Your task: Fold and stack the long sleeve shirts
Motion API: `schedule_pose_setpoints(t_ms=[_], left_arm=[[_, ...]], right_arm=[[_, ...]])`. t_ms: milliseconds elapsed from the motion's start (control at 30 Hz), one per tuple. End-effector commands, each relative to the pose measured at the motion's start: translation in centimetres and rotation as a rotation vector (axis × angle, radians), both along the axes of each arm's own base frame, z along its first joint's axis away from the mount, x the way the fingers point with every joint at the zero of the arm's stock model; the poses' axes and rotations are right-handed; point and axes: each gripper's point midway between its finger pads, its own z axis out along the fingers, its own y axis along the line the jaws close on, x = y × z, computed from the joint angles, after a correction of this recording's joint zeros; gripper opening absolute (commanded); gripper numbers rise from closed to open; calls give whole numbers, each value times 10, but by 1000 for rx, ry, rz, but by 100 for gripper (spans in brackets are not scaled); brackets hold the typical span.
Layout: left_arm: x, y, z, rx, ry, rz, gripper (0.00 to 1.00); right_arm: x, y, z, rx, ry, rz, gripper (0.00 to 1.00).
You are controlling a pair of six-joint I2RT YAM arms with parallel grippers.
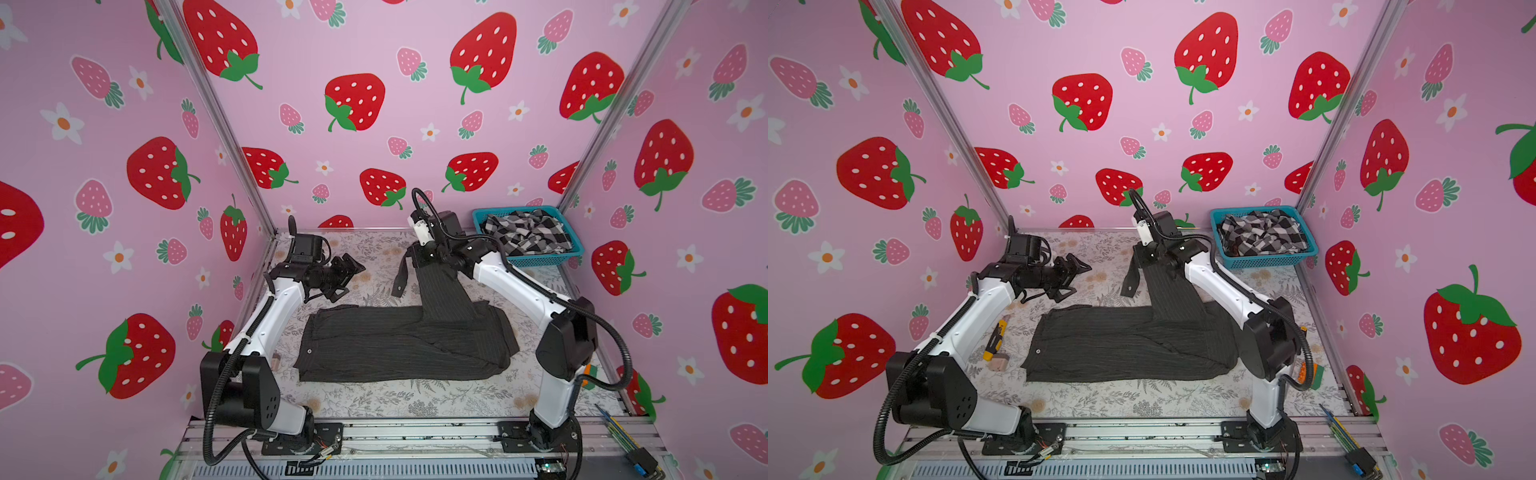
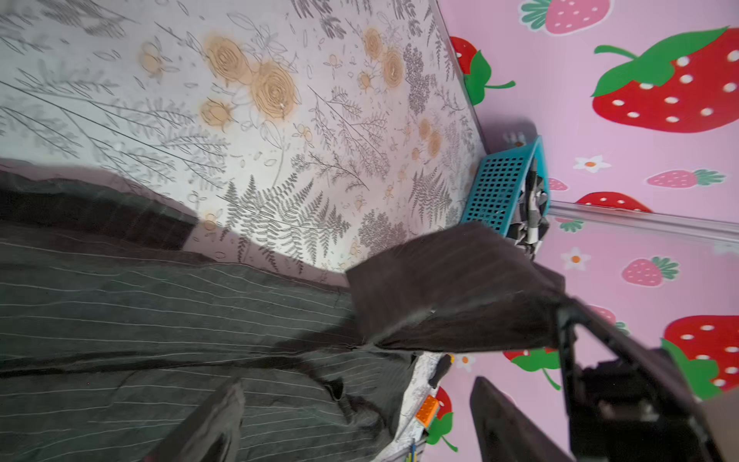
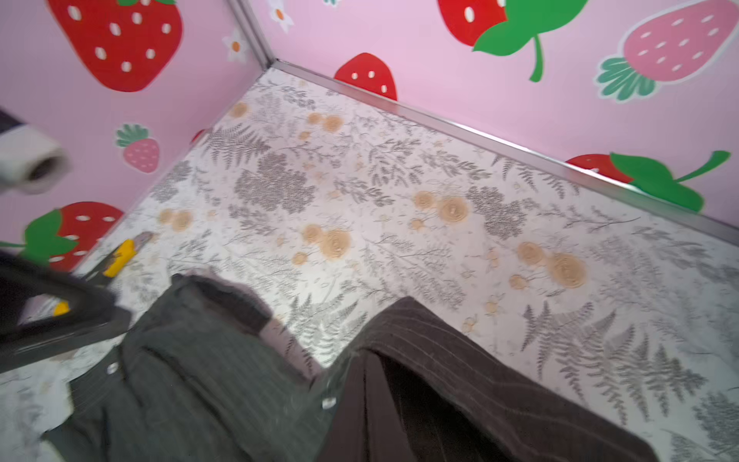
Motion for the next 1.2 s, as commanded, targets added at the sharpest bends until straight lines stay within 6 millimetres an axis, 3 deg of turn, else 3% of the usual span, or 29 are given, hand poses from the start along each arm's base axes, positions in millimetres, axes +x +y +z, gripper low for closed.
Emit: schedule_pose_setpoints(t_ms=[0,167,333,433,733,967,1167], left_arm=[[7,-35,-2,-153,36,-12,93],[-15,-87,-24,-235,174,-28,96],[-54,-116,-49,-248,294,2,100],[-60,-111,-63,-218,329,39,99],[-31,-99,-68,-209,329,138,99],[-37,-105,-84,-209,400,158,100],[-34,-103,-99,-225,422,197,83]], right_arm=[[-21,1,-35,29,96,-22,0],[-37,-5,-52,58,140,-72,0],[-39,-12,-65,47,155,-107,0],[-41,-16,-64,60,154,-120,0],[-56,-23,-57,121,147,-121,0],[-61,-28,-59,144,147,-126,0],[-65,-29,-58,158,143,-121,0]])
